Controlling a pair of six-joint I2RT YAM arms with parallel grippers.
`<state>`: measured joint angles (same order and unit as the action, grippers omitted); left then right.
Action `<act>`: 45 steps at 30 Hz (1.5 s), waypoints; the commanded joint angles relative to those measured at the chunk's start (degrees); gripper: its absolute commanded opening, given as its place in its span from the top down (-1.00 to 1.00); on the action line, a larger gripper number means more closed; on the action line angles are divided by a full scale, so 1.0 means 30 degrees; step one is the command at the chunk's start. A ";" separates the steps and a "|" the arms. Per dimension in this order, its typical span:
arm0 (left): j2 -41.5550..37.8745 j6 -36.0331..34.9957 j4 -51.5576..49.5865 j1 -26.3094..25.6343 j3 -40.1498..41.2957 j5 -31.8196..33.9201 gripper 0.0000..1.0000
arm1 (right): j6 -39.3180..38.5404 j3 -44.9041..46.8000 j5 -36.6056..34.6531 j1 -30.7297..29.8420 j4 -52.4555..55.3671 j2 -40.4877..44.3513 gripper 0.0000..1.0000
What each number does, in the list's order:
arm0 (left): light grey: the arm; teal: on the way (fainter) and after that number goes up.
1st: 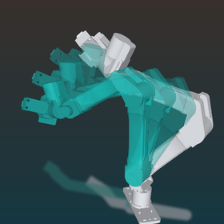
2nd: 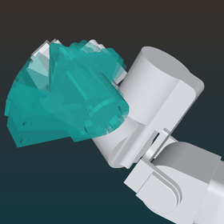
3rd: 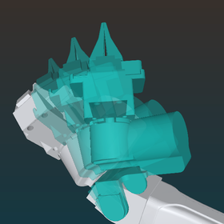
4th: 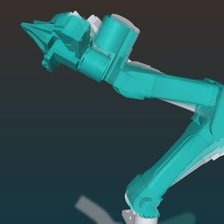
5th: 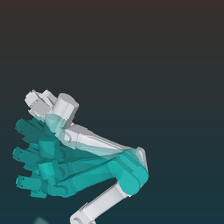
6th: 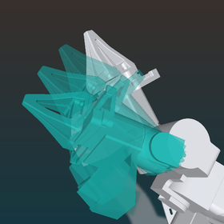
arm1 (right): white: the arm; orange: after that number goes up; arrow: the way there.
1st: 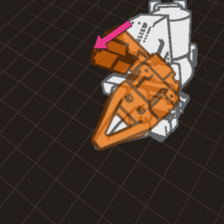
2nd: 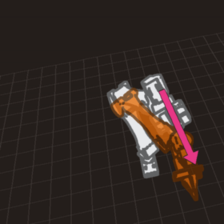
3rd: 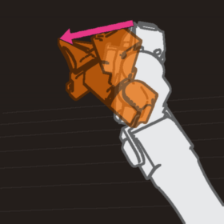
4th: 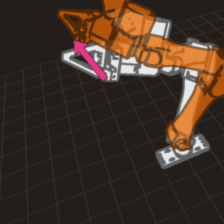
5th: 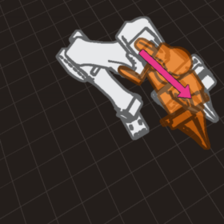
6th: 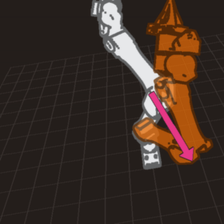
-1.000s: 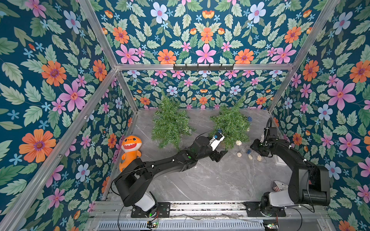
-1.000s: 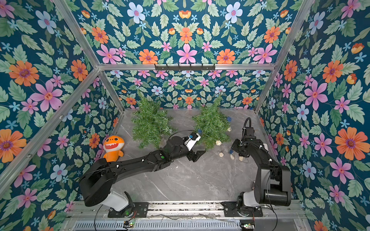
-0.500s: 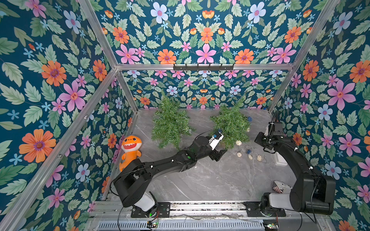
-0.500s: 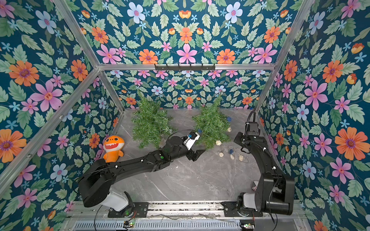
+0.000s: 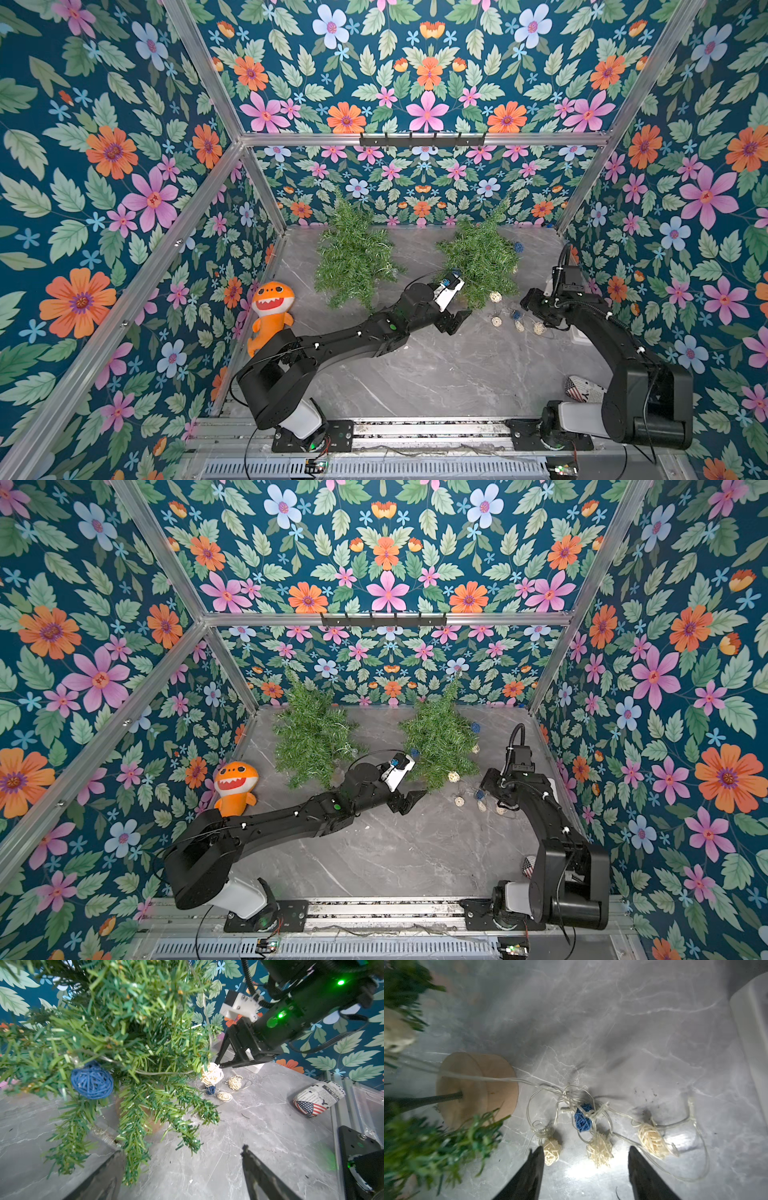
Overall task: Wrap string light around the christmas tree
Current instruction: Wrap the light string around the Christmas tree.
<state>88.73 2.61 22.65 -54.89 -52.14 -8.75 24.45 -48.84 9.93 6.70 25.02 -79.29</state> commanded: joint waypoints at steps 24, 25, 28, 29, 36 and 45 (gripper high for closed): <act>-0.2019 -0.1233 -0.1718 0.0536 0.0212 0.3085 -0.85 | -0.1335 -0.3493 -0.2364 -0.0006 0.2432 0.3469 0.98; -0.2328 -0.1208 -0.1930 0.0787 0.0233 0.3052 -0.85 | -0.1554 -0.4364 -0.2536 -0.0006 0.2628 0.3468 1.00; -0.3027 -0.0993 -0.2217 0.1300 0.0289 0.2949 -0.84 | -0.1842 -0.7389 -0.2476 -0.0006 0.3445 0.2607 1.00; -0.3219 -0.0906 -0.2274 0.1362 0.0271 0.2929 -0.85 | -0.1851 -0.8245 -0.2232 -0.0010 0.3789 0.2237 1.00; -0.3653 0.0092 -0.0642 0.0935 0.1384 0.0664 -0.82 | -0.0452 -1.0388 0.1805 0.0050 0.5741 0.2310 1.00; -0.0975 -0.0473 0.1383 -0.2079 -0.0356 -0.2088 -0.80 | -0.0473 -1.1133 0.1606 -0.0001 0.7709 0.5086 1.00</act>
<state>83.85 1.74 22.87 -59.33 -51.57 -11.25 22.37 -80.58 11.46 6.81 45.39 -65.58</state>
